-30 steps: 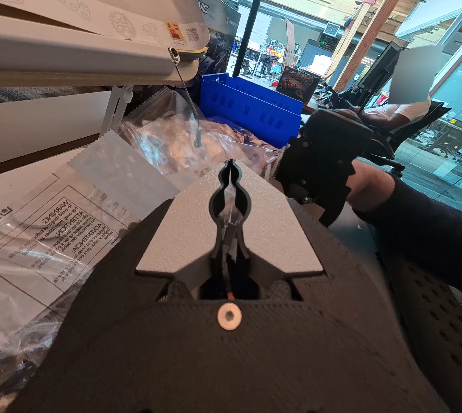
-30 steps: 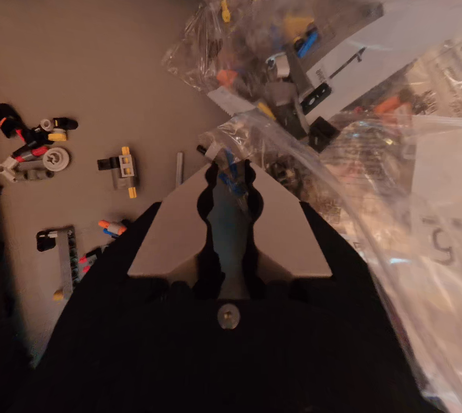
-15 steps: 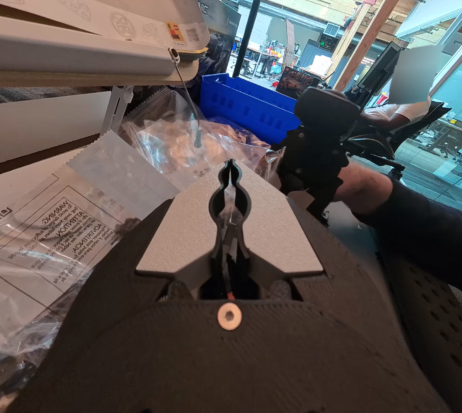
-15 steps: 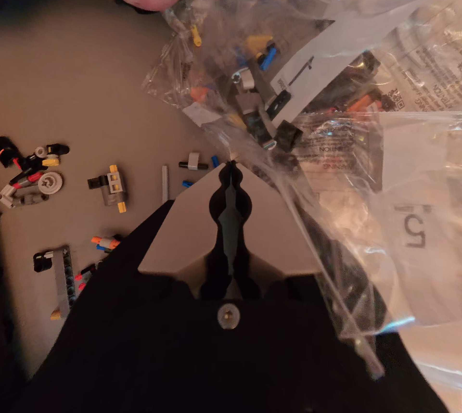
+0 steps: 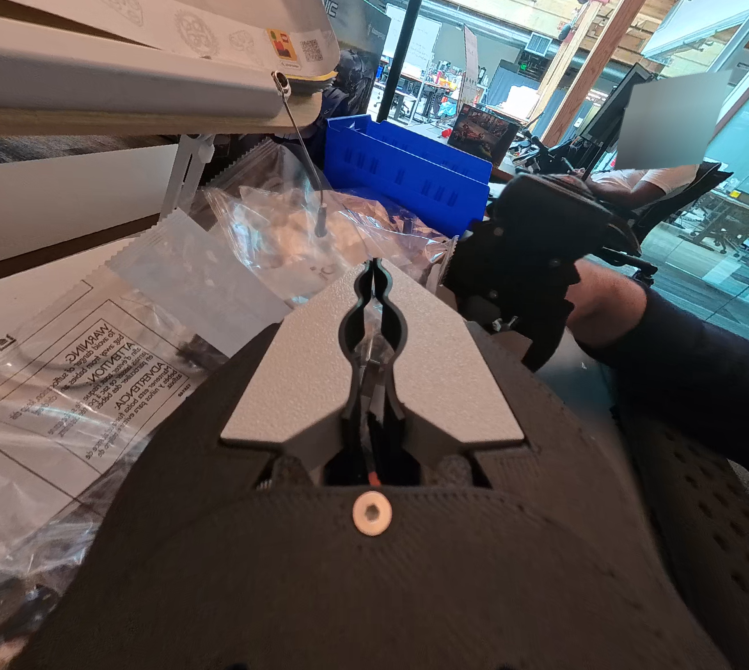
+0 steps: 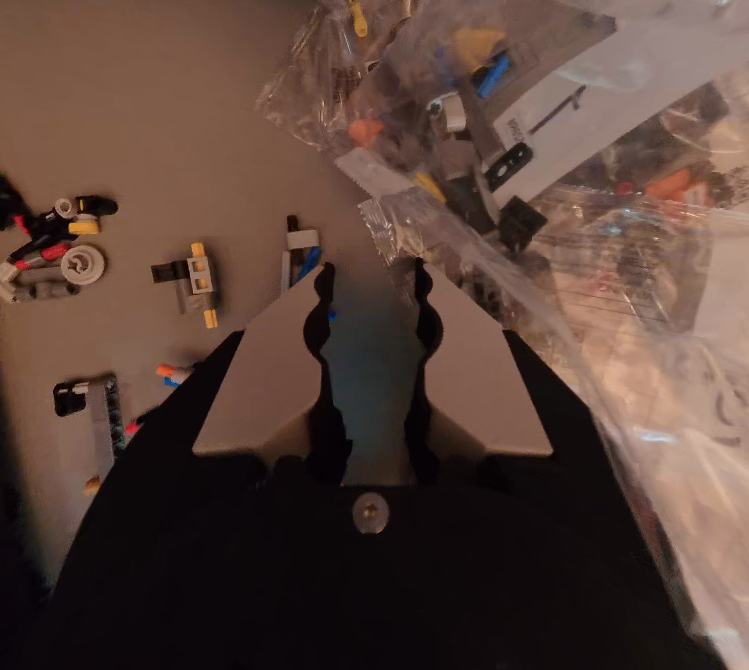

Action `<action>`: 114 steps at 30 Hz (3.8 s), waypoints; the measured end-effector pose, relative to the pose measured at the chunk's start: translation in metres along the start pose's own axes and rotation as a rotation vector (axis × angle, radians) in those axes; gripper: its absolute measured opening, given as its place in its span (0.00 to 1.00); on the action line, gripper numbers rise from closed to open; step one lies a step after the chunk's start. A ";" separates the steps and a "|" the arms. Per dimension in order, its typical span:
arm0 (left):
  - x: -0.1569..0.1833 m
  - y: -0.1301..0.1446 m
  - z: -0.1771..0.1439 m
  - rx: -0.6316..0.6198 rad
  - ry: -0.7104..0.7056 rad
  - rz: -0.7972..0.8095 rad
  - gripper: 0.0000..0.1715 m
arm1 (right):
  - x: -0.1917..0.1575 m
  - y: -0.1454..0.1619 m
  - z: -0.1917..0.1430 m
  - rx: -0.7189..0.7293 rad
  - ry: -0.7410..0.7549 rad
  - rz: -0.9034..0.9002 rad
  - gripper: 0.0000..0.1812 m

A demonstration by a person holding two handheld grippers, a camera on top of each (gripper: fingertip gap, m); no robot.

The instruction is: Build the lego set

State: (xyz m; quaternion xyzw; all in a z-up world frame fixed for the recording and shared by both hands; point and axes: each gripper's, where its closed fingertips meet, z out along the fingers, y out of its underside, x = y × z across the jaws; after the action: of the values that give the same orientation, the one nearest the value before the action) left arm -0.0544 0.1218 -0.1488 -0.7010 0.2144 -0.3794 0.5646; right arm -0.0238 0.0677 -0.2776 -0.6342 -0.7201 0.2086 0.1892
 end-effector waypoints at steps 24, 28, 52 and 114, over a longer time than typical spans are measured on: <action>0.002 0.003 0.002 -0.017 0.006 0.010 0.00 | -0.022 0.016 -0.010 -0.053 -0.076 -0.103 0.05; 0.002 0.001 0.001 -0.013 0.001 0.011 0.00 | -0.023 0.014 -0.012 -0.041 -0.079 -0.112 0.00; 0.002 0.004 0.002 -0.025 0.002 0.015 0.00 | -0.020 0.027 -0.016 -0.102 -0.084 -0.054 0.08; 0.002 0.010 0.006 -0.057 -0.004 0.040 0.00 | -0.022 0.037 -0.025 -0.109 -0.147 0.045 0.06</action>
State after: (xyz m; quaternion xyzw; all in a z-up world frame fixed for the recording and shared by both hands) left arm -0.0470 0.1213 -0.1578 -0.7132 0.2379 -0.3605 0.5521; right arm 0.0233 0.0515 -0.2763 -0.6424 -0.7280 0.2191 0.0965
